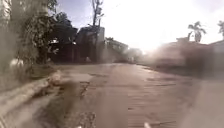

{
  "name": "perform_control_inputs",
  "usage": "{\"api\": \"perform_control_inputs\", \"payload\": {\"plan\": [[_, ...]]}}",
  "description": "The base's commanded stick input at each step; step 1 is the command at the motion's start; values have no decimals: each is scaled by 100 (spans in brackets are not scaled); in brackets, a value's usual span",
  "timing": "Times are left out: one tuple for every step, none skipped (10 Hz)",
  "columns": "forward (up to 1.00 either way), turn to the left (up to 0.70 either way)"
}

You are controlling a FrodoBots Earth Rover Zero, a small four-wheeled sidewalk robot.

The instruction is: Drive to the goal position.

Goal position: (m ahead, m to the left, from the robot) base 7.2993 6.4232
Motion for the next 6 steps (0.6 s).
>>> {"api": "perform_control_inputs", "payload": {"plan": [[100, 38], [100, 2], [100, 0], [100, 0], [100, 0], [100, 0]]}}
